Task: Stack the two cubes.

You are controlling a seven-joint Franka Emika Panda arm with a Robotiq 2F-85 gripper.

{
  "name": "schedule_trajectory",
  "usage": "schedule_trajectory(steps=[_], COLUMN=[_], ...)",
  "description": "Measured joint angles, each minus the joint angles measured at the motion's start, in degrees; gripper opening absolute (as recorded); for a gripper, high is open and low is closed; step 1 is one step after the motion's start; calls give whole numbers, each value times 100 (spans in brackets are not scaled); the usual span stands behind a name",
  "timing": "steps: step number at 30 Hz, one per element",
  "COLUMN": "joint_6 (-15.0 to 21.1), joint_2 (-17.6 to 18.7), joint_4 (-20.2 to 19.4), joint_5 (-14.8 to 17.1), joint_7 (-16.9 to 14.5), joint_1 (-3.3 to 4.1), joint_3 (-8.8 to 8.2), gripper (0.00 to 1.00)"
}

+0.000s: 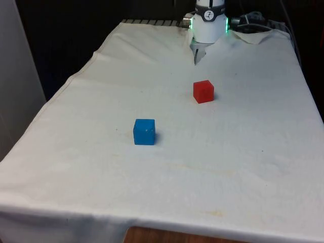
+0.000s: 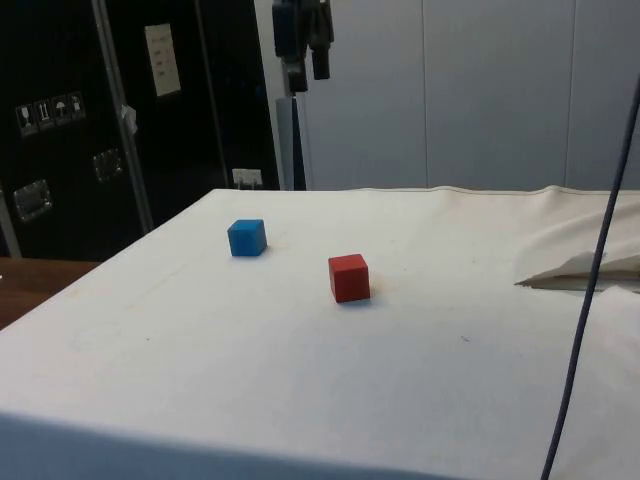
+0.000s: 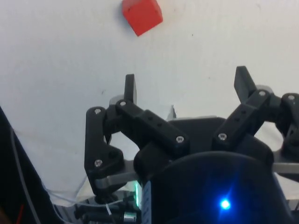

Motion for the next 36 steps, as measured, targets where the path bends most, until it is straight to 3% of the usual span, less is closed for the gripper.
schedule_trajectory(steps=[36], joint_6=[17], joint_2=[2206], joint_4=[2189], joint_5=[29], joint_7=[-550], joint_1=[0], joint_3=[23], gripper=[100])
